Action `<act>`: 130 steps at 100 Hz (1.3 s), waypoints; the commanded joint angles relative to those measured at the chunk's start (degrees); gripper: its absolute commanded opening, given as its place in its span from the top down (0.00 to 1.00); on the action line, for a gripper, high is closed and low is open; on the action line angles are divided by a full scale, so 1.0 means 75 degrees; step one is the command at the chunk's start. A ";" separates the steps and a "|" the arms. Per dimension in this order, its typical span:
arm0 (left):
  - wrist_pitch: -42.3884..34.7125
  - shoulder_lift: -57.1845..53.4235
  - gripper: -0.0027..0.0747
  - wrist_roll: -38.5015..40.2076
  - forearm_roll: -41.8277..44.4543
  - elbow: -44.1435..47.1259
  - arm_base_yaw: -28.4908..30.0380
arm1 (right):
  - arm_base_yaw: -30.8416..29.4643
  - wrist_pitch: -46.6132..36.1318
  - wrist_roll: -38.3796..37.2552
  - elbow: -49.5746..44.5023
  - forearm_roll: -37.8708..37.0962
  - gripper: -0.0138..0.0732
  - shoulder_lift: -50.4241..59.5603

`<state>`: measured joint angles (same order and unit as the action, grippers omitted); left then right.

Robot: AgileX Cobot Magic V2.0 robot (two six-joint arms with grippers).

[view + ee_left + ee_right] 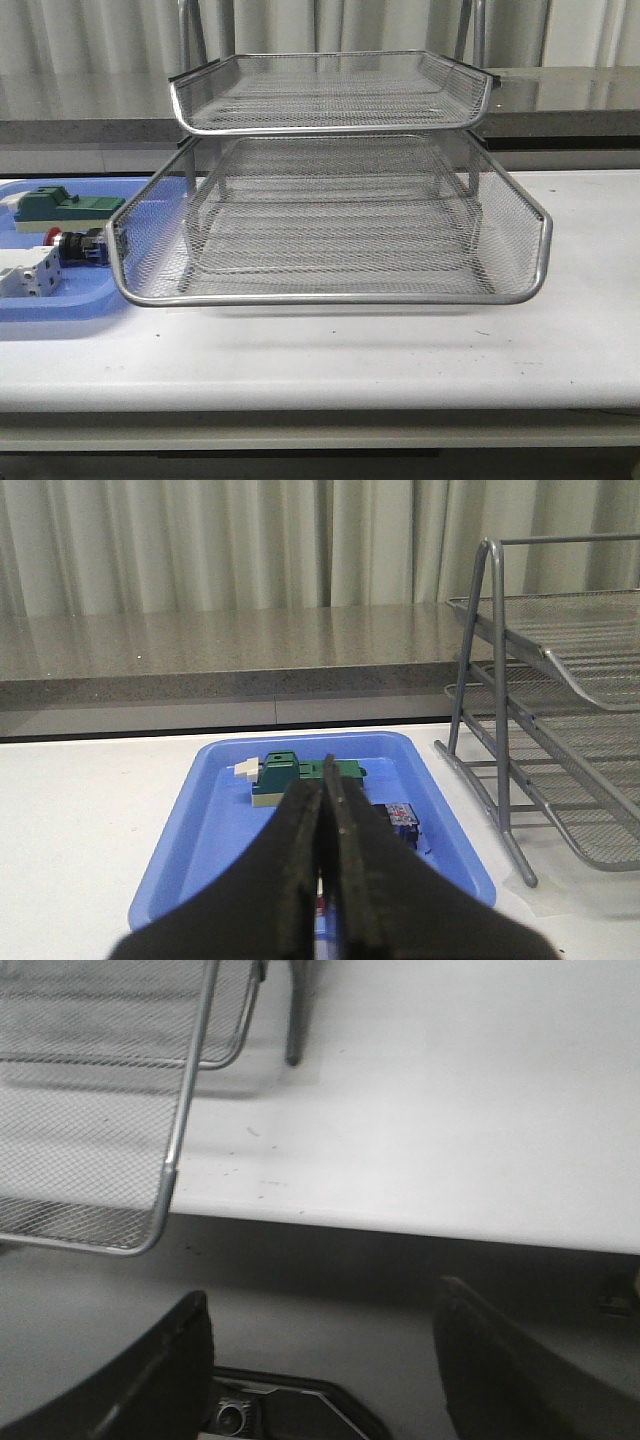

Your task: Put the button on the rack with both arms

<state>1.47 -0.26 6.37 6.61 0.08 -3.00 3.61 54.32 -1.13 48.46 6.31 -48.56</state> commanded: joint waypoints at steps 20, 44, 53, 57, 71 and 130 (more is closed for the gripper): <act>-0.0610 -0.0247 0.99 0.0049 -0.0053 0.0343 0.0027 | -0.0010 0.0202 -0.0189 0.0277 -0.0719 0.42 0.1131; -0.0610 -0.0247 0.99 0.0049 -0.0053 0.0343 0.0027 | -0.0010 0.0293 -0.0189 0.0277 -0.0759 0.82 0.1465; -0.0610 -0.0247 0.99 0.0049 -0.0053 0.0343 0.0027 | -0.0010 0.0293 -0.0189 0.0277 -0.0752 0.92 0.1470; -0.0610 -0.0247 0.99 0.0049 -0.0053 0.0343 0.0027 | -0.0010 0.0293 -0.0189 0.0277 -0.0752 0.92 0.1470; -0.0610 -0.0247 0.99 0.0049 -0.0053 0.0343 0.0027 | -0.0010 0.0293 -0.0189 0.0277 -0.0743 0.92 0.1470; -0.0610 -0.0247 0.99 0.0049 -0.0053 0.0343 0.0027 | -0.0010 0.0293 -0.0189 0.0277 -0.0743 0.92 0.1470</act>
<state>1.47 -0.26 6.37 6.61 0.08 -3.00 3.61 59.41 -2.71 48.60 1.17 -37.52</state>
